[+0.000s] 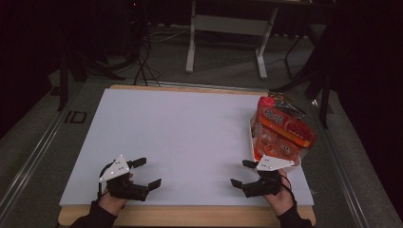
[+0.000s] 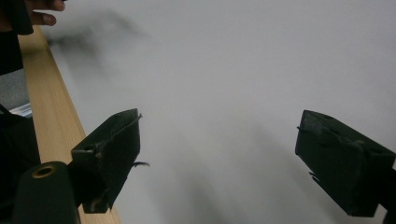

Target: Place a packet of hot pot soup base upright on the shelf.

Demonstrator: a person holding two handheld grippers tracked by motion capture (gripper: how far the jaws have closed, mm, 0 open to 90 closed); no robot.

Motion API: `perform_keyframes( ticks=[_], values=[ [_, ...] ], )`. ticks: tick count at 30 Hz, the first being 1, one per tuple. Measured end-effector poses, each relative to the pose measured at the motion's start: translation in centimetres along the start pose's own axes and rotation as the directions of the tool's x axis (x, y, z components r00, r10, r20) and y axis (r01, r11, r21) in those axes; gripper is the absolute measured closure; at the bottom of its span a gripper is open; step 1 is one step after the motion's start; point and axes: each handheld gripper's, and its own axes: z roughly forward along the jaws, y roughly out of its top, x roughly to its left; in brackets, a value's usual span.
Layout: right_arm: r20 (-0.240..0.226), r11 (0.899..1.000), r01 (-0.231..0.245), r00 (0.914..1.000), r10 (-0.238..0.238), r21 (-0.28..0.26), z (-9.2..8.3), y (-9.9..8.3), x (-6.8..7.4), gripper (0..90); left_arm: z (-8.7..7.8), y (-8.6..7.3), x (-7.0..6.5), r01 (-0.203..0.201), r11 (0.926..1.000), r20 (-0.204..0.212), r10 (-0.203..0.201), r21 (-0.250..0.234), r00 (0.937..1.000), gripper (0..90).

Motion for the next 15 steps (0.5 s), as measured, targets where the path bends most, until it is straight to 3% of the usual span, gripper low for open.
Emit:
perform_keyframes(
  ticks=[15],
  values=[
    [0.039,0.998,0.045,0.9983,-0.043,-0.049,-0.31,0.05,-0.27,14.1,0.16,-0.08,-0.09,-0.006,1.0,0.004,0.006,0.003,1.0,2.7]
  ],
)
